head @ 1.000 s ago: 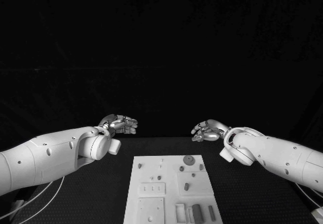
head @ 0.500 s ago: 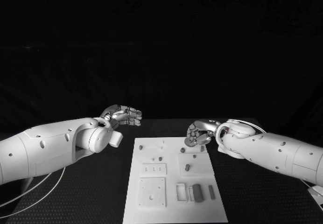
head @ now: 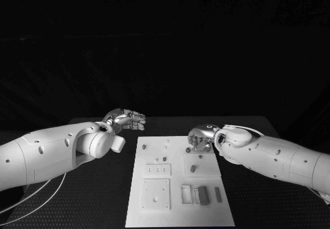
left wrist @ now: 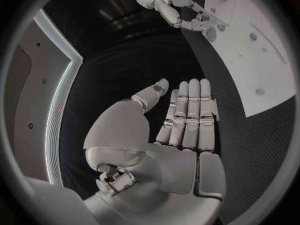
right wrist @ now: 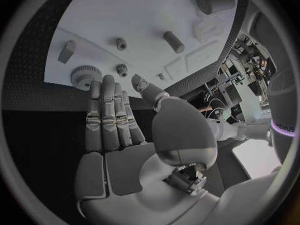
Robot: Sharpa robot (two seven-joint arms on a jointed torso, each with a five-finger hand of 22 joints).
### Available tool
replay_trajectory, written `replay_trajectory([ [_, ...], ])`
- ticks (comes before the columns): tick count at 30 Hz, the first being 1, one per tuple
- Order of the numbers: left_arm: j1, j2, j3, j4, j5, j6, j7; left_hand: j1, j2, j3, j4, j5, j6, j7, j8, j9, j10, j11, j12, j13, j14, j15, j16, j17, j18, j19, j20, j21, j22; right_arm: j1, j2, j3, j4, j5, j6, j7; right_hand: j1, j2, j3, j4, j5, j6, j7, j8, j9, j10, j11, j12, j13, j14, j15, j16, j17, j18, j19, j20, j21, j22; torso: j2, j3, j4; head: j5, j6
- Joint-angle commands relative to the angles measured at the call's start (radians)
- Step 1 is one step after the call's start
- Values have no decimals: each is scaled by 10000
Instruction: Assemble the parts on the task board
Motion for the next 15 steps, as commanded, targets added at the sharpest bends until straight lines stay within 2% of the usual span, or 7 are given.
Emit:
replay_trajectory([
  [1,4,-2,8,75,-24,221,95,-87,1,-37,11,9,-14,67,-75,-10,23,66,-50,-12,44,54,-77,17,-174,-31,-72,-40,8,-6,90,5,-67,-582,-199,-250,6,-98,-72,14,37,45,-6,-42,-19,42,-5,-68,10,86,-1,41,20,75,86,-13,35,54,159,-30,68,-49,55],
  [10,8,-110,8,228,-24,240,85,-129,-20,-43,35,9,-27,75,-96,-15,17,75,-87,-12,46,55,-110,43,-185,-34,-79,-54,12,-52,191,5,-143,-837,-396,-415,-45,-106,-86,24,36,44,-1,-75,-36,40,-2,-115,6,101,-2,50,73,75,119,-21,38,71,338,-45,133,-62,123],
  [15,11,-144,9,286,-24,251,82,-142,-28,-44,44,9,-30,77,-104,-16,17,77,-99,-11,47,55,-122,53,-189,-35,-81,-59,13,-65,252,4,-154,-942,-205,-438,-145,-85,-97,40,36,51,4,-103,-52,48,1,-156,5,121,-2,59,123,75,157,-27,44,88,415,-71,176,-101,131],
])
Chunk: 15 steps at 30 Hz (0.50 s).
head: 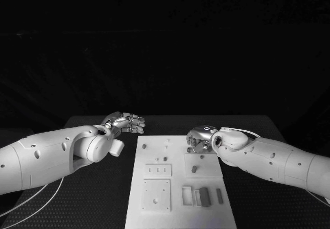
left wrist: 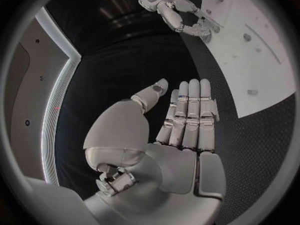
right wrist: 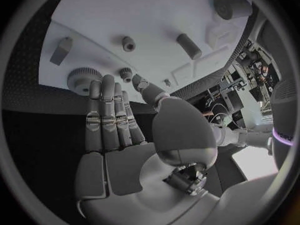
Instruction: Assemble the parts on the task board
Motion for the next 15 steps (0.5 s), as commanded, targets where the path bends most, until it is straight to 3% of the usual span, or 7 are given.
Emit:
replay_trajectory([
  [1,9,6,10,49,-25,179,83,-105,11,-45,46,9,5,41,-67,-17,16,78,-45,-12,48,54,-39,17,-129,6,-42,-60,15,-28,46,1,7,-390,119,-142,-92,-25,-70,14,37,54,3,-63,-19,50,0,-44,7,54,-5,59,21,134,91,8,44,91,104,-27,57,-33,-1],
  [8,9,0,10,26,-25,207,66,-123,0,-48,58,9,-2,45,-78,-19,13,82,-63,-12,47,55,-56,30,-134,3,-44,-68,17,-96,24,-1,-3,-622,290,-224,-189,-33,-61,17,36,157,-38,-72,-29,203,-48,-52,52,118,-47,100,144,134,175,-28,71,142,158,-55,72,-33,-12],
  [10,9,6,10,11,-25,228,67,-125,-2,-47,59,9,-3,46,-79,-19,12,83,-66,-12,47,55,-59,33,-135,3,-45,-69,17,-97,34,-1,-36,-657,328,-228,-225,-19,-49,17,36,223,-62,-65,-29,309,-81,-31,92,133,-71,114,202,134,203,-42,82,163,155,-50,54,-29,-16],
  [15,9,6,10,19,-25,253,58,-131,-5,-47,64,9,-5,47,-84,-19,12,84,-75,-11,46,56,-69,39,-137,0,-46,-74,18,-102,66,-1,-97,-775,445,-231,-268,-2,-33,16,37,344,-110,-56,-27,483,-145,1,190,183,-121,154,322,134,260,-70,112,195,159,-48,76,-40,-21],
])
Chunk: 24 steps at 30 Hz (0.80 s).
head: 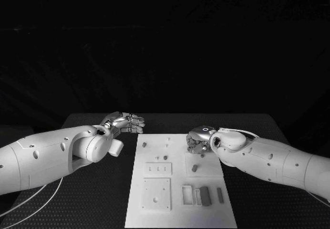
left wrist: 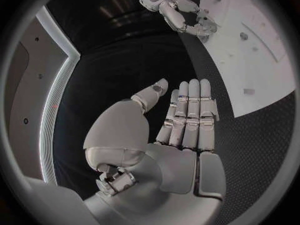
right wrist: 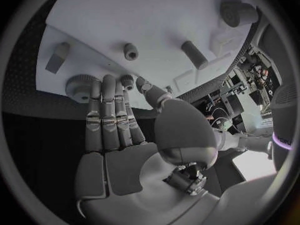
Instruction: Assemble the parts on the task board
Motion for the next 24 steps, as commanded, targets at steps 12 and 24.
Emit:
replay_trajectory([
  [12,14,-38,9,101,-32,244,58,-145,-11,-20,48,12,-10,51,-53,-12,9,88,-52,-11,46,57,-87,32,-134,-2,-49,-42,13,-88,170,-23,-249,-593,129,-253,-204,-23,-38,23,36,179,-24,-109,-42,370,-116,45,352,258,-139,257,464,148,260,-99,248,235,42,16,13,21,33],
  [24,15,-29,9,64,-52,280,25,-168,-36,-24,65,11,-30,60,-74,-15,-6,99,-88,-11,41,60,-120,57,-142,-9,-49,-58,17,-128,197,-40,-252,-798,115,-317,138,-158,-50,-13,36,66,44,-302,-121,423,-200,56,974,242,-230,635,1151,148,340,-207,609,248,56,8,-22,37,-25],
])
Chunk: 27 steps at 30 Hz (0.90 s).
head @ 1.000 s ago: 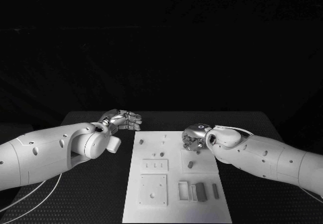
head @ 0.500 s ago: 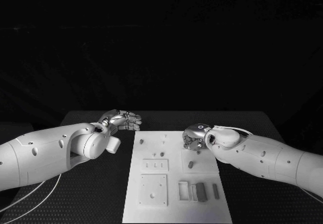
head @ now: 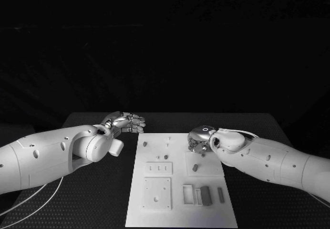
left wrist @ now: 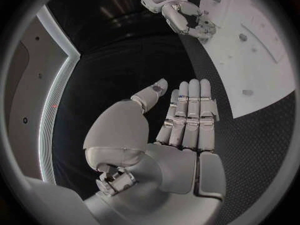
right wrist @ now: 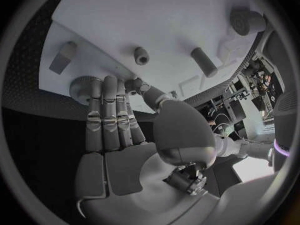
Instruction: Assemble the parts on the task board
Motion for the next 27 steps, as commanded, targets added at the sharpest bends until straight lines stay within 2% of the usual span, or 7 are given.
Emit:
replay_trajectory([
  [1,10,25,8,8,-48,200,38,-131,2,-17,60,12,-33,62,-52,-16,-9,102,-44,-13,41,61,-46,14,-126,-10,-50,-59,10,-65,15,-35,20,-252,103,-76,184,-30,-64,-14,35,-60,83,-73,-30,-37,13,-42,61,-65,-5,30,59,208,-15,-6,49,247,6,-5,-33,1,-6],
  [8,10,36,8,10,-48,210,40,-147,-9,-19,76,11,-59,74,-73,-20,-27,114,-75,-15,40,63,-68,34,-129,-16,-50,-71,13,-65,98,-35,-11,-236,75,-113,67,-82,-137,18,35,-153,140,-152,-72,-22,11,-55,209,-65,-4,55,161,208,-19,12,126,243,4,-2,-14,-15,8],
  [17,12,27,9,29,-48,213,39,-154,-16,-19,84,11,-69,79,-81,-21,-34,119,-91,-15,40,64,-81,46,-131,-18,-50,-77,15,-88,231,-38,-158,-375,537,-175,-17,-60,-145,17,37,-141,127,-184,-105,170,-84,58,565,66,-90,198,362,208,93,-62,351,255,16,-6,2,-25,22],
  [20,13,19,10,39,-48,217,34,-156,-17,-19,87,11,-71,81,-84,-21,-35,121,-95,-14,40,64,-85,50,-132,-18,-50,-79,16,-93,245,-39,-142,-393,502,-181,7,13,-149,7,36,-27,72,-143,-103,270,-150,149,820,141,-154,397,544,208,172,-123,538,263,18,-7,-7,-20,18],
  [27,19,8,11,44,-49,210,48,-162,-11,-17,99,11,-74,84,-88,-20,-36,123,-105,-13,41,65,-95,61,-133,-17,-50,-83,18,-93,261,-39,-52,-422,54,-299,-70,286,-175,7,38,482,-137,70,-24,534,-332,366,1454,303,-312,810,883,208,345,-259,1018,265,13,-13,-18,-23,54],
])
